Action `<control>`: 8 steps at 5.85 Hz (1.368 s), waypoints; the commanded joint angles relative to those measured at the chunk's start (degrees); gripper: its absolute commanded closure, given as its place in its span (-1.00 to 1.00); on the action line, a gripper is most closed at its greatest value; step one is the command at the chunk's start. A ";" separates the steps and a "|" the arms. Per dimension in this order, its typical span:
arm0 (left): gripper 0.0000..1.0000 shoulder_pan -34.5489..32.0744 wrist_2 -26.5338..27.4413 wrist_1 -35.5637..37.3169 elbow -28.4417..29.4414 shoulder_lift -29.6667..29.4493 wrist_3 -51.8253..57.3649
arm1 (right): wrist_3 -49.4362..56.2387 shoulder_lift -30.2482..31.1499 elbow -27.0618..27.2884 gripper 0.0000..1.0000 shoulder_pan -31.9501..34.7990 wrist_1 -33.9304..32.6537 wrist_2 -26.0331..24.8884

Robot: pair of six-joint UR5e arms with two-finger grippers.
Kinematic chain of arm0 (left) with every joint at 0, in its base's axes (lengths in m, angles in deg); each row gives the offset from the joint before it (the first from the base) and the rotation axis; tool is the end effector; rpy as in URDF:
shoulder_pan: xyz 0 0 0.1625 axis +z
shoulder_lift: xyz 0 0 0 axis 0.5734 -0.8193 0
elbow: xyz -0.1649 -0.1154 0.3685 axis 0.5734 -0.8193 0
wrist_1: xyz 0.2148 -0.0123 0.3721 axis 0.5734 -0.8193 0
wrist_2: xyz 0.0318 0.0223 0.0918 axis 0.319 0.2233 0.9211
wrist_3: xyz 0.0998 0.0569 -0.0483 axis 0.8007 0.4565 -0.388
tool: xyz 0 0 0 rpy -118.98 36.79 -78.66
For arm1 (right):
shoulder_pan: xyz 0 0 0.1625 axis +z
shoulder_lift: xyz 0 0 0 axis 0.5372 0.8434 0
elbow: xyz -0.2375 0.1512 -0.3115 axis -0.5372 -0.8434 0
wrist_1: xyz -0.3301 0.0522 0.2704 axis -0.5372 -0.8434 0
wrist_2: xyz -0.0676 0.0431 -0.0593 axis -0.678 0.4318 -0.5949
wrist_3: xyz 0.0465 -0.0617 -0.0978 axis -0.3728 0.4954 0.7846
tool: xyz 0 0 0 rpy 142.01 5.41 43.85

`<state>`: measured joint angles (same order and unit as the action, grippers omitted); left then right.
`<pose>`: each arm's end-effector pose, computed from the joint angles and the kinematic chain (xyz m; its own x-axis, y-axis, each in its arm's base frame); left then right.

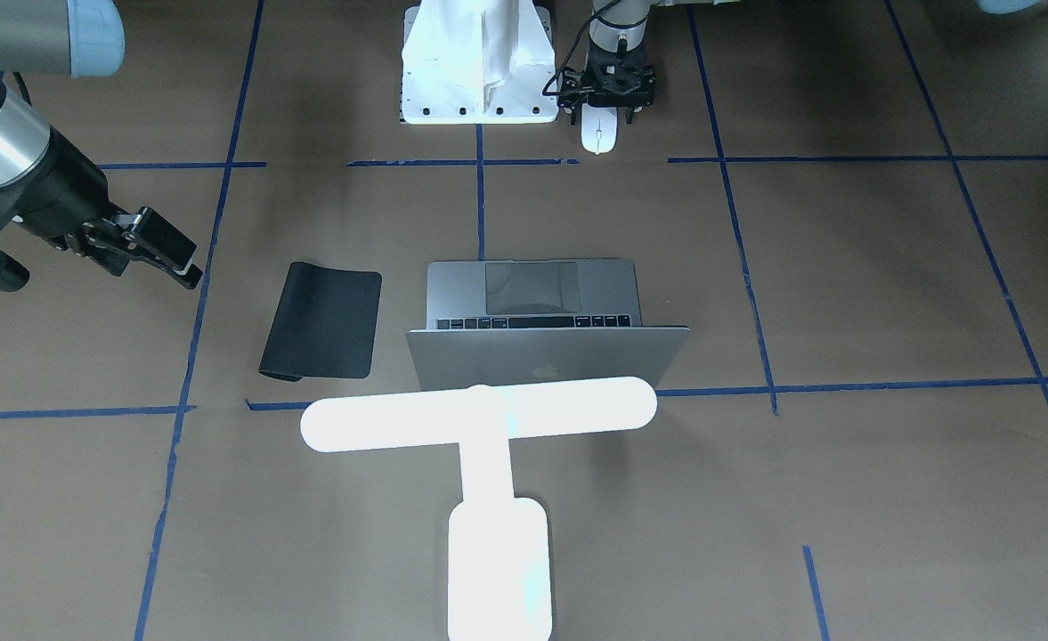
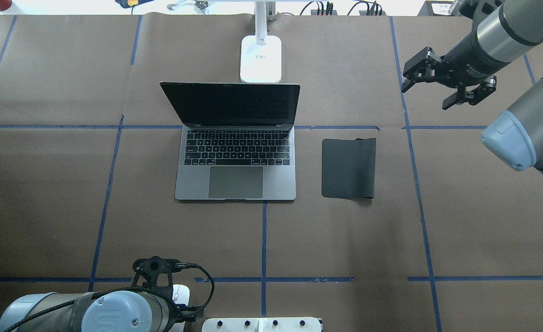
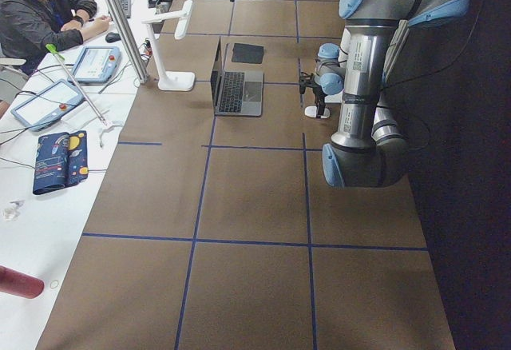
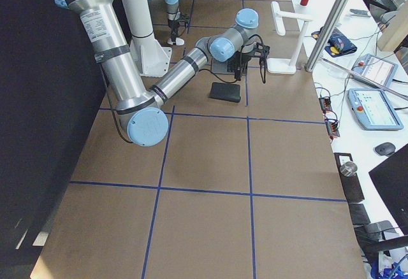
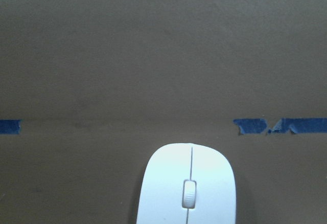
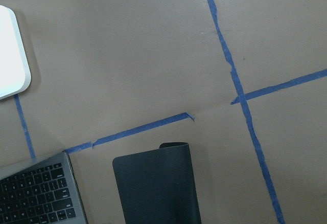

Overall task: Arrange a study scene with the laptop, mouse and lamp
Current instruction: 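Grasp the white mouse with the left gripper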

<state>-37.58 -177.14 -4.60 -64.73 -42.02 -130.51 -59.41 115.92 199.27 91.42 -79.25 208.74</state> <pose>0.5567 -0.1541 0.3215 0.7157 0.0039 -0.6984 -0.0054 1.0000 0.0001 -0.2648 -0.5384 0.2850 0.5252 0.3041 0.7948 -0.2355 0.9494 -0.2076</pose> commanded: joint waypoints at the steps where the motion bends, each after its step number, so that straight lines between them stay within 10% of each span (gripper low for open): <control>1: -0.98 0.21 -0.08 -0.06 0.28 -0.17 -0.32 | -0.02 0.01 -0.08 -1.00 -0.21 0.00 -0.17; 4: 0.84 -0.13 -0.34 -0.06 -0.24 -0.78 -0.06 | 0.07 -0.08 -0.08 -1.00 -0.12 0.00 -0.17; 8: 1.00 -8.10 -2.96 6.79 -6.32 -4.36 0.55 | 1.81 0.27 0.97 -1.00 1.19 0.00 0.36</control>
<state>-42.99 -178.65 1.03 -70.96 -44.28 -130.10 -58.69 115.94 199.67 92.02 -79.25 208.87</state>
